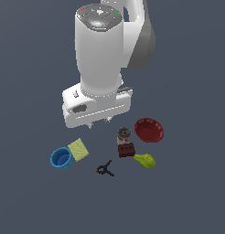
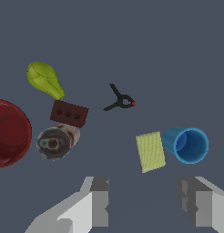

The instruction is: Pick up a designated object from a clutter of objects.

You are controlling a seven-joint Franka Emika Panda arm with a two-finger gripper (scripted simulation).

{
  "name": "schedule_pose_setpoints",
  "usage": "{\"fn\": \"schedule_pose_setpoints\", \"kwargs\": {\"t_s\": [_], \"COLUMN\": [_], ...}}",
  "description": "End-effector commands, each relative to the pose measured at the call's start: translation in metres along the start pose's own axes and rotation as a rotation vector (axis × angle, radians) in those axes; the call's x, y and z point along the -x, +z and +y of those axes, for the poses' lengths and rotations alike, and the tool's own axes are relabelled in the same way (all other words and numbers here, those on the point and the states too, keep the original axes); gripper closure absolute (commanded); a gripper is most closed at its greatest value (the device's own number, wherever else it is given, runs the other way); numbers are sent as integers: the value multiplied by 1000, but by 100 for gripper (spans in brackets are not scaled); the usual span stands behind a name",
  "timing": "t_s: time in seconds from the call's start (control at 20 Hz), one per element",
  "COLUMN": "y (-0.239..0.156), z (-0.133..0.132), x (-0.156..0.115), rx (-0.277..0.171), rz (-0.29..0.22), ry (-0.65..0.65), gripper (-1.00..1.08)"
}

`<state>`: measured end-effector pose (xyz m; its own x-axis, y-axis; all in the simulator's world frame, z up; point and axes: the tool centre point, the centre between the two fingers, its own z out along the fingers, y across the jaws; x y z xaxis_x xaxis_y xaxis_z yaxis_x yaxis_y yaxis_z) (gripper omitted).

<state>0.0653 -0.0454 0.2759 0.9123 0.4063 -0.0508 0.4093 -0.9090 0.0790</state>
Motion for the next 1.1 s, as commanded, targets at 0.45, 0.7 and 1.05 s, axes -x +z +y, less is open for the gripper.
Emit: {"fn": "schedule_pose_setpoints", "kwargs": {"t_s": [0.45, 0.7, 1.05], "y": [47, 69, 103], "z": [61, 86, 121], "x": [-16, -19, -21], "rx": [44, 58, 73], "rz": [-38, -59, -92], "ry": [-275, -394, -563], "gripper": [-20, -20, -20]}}
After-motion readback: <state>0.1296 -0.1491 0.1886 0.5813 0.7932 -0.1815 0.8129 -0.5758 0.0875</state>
